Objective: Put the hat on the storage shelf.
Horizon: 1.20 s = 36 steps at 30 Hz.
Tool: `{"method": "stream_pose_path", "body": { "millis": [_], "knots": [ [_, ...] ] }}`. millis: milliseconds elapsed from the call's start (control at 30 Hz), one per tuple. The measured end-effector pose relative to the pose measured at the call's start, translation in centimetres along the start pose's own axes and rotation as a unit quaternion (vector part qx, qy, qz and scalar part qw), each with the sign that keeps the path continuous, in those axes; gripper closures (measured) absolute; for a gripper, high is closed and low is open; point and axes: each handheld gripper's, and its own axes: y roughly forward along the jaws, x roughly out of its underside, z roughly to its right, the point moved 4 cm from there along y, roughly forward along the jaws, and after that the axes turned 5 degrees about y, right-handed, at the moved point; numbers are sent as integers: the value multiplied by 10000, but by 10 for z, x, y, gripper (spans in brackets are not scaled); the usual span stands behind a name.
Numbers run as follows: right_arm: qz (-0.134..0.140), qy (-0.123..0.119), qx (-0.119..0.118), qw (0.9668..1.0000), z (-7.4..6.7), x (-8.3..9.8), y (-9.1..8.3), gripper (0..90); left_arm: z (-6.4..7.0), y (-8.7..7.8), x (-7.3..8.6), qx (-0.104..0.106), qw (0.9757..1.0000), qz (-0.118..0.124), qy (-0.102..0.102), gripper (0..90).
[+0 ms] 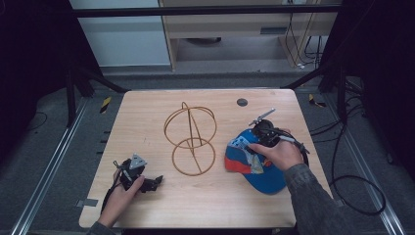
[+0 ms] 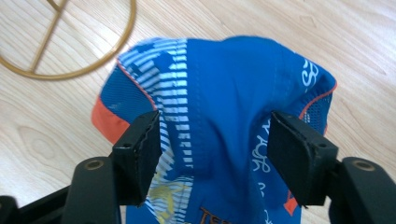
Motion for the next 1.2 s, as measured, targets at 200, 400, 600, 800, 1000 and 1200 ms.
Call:
{"method": "stream_pose_path", "body": {
  "millis": [200, 400, 600, 800, 1000, 1200],
  "knots": [
    [-110, 127, -54, 9998, 1, 0, 2, 422, 0, 0, 0, -5, 10000, -1, -3, 0],
    [-215, 204, -140, 9995, 0, 4, 7, 591, 0, 0, 0, -5, 10000, -2, -3, 0],
    [-300, 179, -313, 9989, 3, 6, 7, 832, 0, 0, 0, -2, 10000, -1, -5, 0],
    [-228, 59, -388, 9990, 7, 7, -2, 861, 0, 0, 0, 0, 10000, 0, 3, 0],
    [-8, -94, -493, 9987, 13, 4, -20, 864, 0, 0, 0, 2, 10000, 0, 6, 0],
    [261, -270, -556, 9977, 17, -2, -43, 864, 0, 0, 0, 1, 10000, -1, 7, 0]
  ]
}}
